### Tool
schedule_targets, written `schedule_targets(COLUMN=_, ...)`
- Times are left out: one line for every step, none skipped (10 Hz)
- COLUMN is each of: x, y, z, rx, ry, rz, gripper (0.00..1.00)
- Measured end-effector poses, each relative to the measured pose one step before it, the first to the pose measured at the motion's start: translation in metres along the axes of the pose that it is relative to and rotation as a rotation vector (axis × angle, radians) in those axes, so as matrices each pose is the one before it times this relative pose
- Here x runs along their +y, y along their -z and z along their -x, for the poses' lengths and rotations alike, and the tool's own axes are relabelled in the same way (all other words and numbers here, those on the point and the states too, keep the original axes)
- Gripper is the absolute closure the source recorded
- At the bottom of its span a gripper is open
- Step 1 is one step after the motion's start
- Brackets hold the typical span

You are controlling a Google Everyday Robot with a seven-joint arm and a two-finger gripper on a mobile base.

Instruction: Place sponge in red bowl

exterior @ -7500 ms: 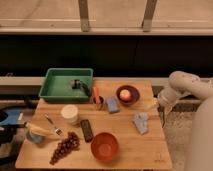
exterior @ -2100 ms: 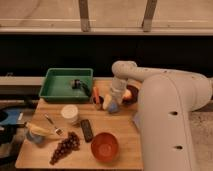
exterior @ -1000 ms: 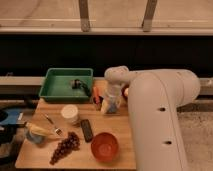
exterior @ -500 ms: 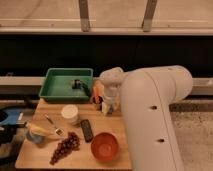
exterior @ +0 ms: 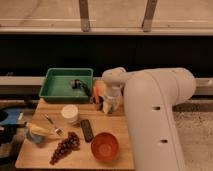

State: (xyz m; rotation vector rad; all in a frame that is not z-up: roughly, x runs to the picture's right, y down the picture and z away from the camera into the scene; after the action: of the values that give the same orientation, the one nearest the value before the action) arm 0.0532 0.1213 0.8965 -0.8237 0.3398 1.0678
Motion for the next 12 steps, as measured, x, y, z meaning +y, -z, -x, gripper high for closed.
schedule_targets(x=-0.00605, y=0.01264, z=-0.00321, rx=-0.0361, ry=-0.01361, rz=0.05223, gripper=1.0)
schedule_targets(x=-0.00365, y=0.01035, z=-0.00188, rx=-0.02751, ry=-0.00917, rz=0.04172, gripper=1.0)
schedule_targets(x=-0.00612, y=0.01111, z=-0.00341, rx=-0.03317, ry=-0.01376, rz=0.04981, gripper=1.0)
schedule_targets(x=-0.00156, y=0.00566, z=-0.00282, rx=-0.02269, ry=-0.00612, rz=0.02902, gripper=1.0)
schedule_targets(x=0.00016, y=0.00634, z=0.00004, rx=-0.02484, ry=-0.00205, rz=0.02006, gripper=1.0)
schedule_targets(x=-0.0007, y=0.01294, z=-0.00118, rx=-0.03525, ry=-0.00342, rz=0.01902, gripper=1.0)
schedule_targets(x=-0.00308, y=0.01206, z=-0.00259, rx=-0.02875, ry=-0.00549, rz=0.00824, gripper=1.0)
schedule_targets(x=-0.00049, y=0.01202, z=-0.00058, rx=-0.02761, ry=-0.00048, rz=0.007, gripper=1.0)
schedule_targets(x=0.00018, y=0.00913, z=-0.00126, rx=-0.02173, ry=0.00192, rz=0.0085, gripper=1.0)
schedule_targets(x=-0.00206, y=0.00851, z=-0.00462, rx=-0.01676, ry=0.0018, rz=0.01032, gripper=1.0)
schedule_targets(x=-0.00248, y=0.00729, z=-0.00511, rx=-0.01343, ry=0.00333, rz=0.01167, gripper=1.0)
schedule_targets(x=0.00096, y=0.00502, z=-0.00672, rx=-0.00051, ry=0.00891, rz=0.01274, gripper=1.0)
